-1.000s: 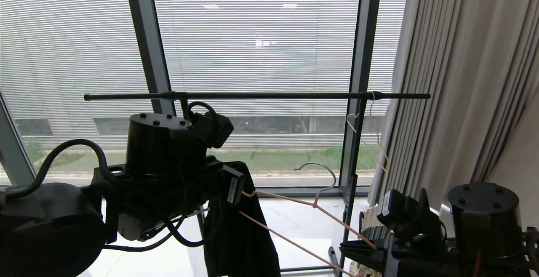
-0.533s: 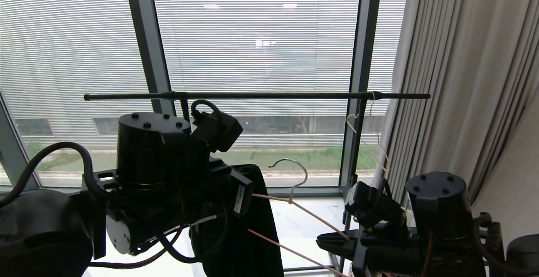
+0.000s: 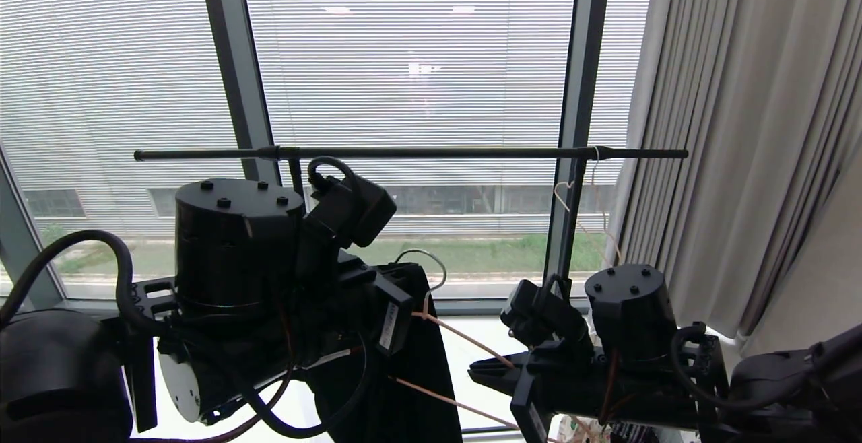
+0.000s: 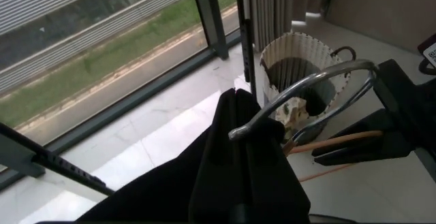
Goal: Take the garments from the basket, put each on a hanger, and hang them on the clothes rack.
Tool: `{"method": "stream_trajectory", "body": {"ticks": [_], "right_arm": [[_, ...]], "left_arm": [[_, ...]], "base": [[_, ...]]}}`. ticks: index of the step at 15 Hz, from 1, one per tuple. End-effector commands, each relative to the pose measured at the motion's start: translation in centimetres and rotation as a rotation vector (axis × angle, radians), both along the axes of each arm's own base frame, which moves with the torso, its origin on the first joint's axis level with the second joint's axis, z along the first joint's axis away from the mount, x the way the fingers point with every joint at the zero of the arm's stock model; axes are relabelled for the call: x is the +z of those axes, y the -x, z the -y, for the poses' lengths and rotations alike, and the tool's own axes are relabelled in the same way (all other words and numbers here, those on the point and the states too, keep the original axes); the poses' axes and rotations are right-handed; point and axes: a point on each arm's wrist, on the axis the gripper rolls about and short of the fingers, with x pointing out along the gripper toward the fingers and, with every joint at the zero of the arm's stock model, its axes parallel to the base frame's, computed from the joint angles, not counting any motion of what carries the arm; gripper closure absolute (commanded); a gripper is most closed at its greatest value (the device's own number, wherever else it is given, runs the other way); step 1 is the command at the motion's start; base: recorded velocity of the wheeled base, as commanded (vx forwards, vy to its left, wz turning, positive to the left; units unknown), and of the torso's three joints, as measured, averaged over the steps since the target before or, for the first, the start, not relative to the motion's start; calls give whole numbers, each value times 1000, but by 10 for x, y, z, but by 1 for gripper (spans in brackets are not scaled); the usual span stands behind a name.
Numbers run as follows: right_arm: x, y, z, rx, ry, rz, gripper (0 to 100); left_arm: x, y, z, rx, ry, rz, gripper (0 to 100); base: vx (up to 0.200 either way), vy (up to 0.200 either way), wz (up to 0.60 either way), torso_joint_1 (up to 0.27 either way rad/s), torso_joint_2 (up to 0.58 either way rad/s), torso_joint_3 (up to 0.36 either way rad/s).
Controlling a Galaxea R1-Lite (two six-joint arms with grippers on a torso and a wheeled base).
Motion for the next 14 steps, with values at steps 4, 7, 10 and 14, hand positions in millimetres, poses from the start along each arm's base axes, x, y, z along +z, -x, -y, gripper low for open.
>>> {"method": "stream_trajectory", "body": {"ticks": [4,7,10,14], "right_arm": [[-2,-12,-10,-172,-25,-63,100],[6,-17,-16,-260,-74,-68,100],[10,-16,-16,-263,-82,-58,100],[11,-18,-14,-348,-68,-25,100]], "left_arm": [[8,3,-7,-9,-62,91,100],[5,2,-6,-13,-75,96,100],[-7,0,-6,-18,-114,71,100],[-13,-4,-10,100,-166,72,100]], "base": [[0,0,0,0,0,0],[0,0,0,0,0,0],[0,0,0,0,0,0],[0,0,0,0,0,0]]}}
